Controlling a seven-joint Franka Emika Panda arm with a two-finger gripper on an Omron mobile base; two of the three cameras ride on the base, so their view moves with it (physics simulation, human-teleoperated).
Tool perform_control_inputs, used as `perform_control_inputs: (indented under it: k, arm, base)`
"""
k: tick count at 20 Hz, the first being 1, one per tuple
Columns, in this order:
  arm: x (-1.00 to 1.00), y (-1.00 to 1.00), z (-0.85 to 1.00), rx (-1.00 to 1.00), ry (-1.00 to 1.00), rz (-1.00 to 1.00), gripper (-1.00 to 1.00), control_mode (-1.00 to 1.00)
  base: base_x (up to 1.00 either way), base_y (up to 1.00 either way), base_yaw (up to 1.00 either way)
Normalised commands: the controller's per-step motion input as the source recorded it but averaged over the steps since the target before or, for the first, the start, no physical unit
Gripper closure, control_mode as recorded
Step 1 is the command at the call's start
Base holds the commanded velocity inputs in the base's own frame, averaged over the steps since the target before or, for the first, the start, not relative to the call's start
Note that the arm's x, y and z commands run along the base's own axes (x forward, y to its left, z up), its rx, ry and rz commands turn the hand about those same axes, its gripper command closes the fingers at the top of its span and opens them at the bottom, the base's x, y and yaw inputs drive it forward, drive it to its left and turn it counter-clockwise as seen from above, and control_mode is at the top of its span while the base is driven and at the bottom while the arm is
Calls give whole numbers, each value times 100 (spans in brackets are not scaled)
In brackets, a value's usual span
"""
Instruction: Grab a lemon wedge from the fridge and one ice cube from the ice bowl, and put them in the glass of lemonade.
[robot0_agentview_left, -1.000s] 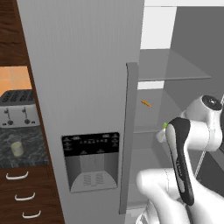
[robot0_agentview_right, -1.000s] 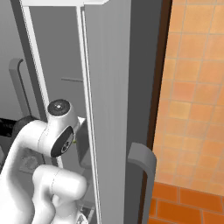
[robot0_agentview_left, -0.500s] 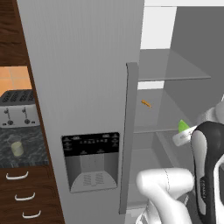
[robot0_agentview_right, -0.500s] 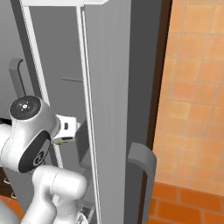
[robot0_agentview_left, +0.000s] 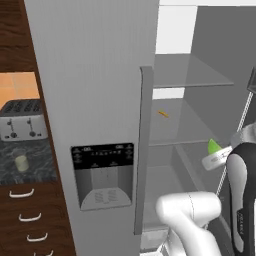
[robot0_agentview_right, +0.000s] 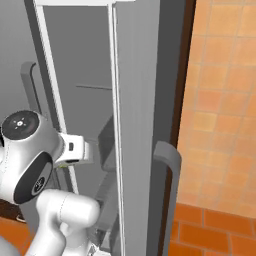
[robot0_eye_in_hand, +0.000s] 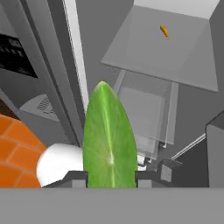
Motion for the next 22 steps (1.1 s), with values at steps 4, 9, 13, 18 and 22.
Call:
perform_control_inputs:
  k: [4, 9, 13, 18, 22]
  arm:
    - [0, 0, 0, 0, 0, 0, 100, 100]
    - [0, 0, 0, 0, 0, 0, 100, 100]
    - [0, 0, 0, 0, 0, 0, 100, 100]
    - [0, 0, 0, 0, 0, 0, 100, 100]
    - [0, 0, 0, 0, 0, 0, 100, 100]
  base:
    - [-87, 19, -3]
    - [-7, 90, -1]
    - [2, 100, -3]
    - [0, 100, -4]
    - [0, 100, -12]
